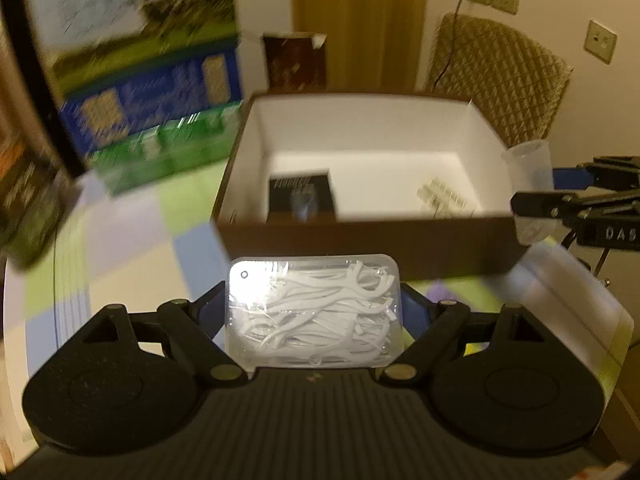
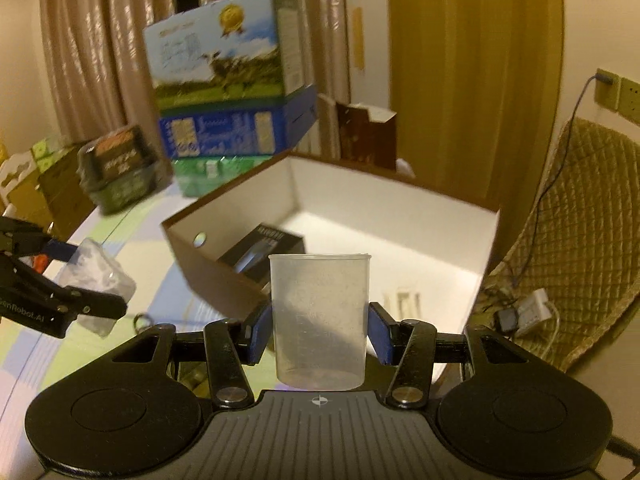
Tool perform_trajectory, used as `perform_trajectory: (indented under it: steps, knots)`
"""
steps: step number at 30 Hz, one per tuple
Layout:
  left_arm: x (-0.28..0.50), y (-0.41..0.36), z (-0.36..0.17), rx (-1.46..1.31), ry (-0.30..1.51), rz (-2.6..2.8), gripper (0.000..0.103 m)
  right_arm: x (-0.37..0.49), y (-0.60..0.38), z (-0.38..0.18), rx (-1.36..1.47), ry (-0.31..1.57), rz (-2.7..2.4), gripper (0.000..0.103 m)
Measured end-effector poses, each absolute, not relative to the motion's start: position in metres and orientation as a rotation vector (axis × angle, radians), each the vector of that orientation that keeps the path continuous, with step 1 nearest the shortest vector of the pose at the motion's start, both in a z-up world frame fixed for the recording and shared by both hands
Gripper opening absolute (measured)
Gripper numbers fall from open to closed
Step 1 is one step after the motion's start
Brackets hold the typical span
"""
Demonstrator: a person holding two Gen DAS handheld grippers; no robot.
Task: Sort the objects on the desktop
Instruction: 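Carry the floss box and cup into the brown box and release both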
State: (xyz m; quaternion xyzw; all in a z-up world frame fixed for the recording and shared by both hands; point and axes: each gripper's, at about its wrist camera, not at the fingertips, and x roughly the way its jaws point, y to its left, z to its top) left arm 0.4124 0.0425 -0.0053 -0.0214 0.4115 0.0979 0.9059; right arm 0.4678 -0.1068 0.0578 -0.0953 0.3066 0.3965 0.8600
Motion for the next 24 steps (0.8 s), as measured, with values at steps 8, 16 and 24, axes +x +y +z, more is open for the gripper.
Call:
perform_trajectory:
  steps: [8,16,24]
  knots:
    - [0.490,0.039,0.013,-0.018,0.818,0.122,0.084,0.516,-0.102,0.067,-0.180,0.644,0.792,0.048]
    - [0.563,0.038,-0.007,0.024,0.876,0.075,0.084,0.571,-0.085,0.055,-0.217,0.686,0.746,0.048]
    - [0.619,0.043,-0.036,0.055,0.932,0.064,0.084,0.614,-0.070,0.037,-0.279,0.740,0.732,0.048]
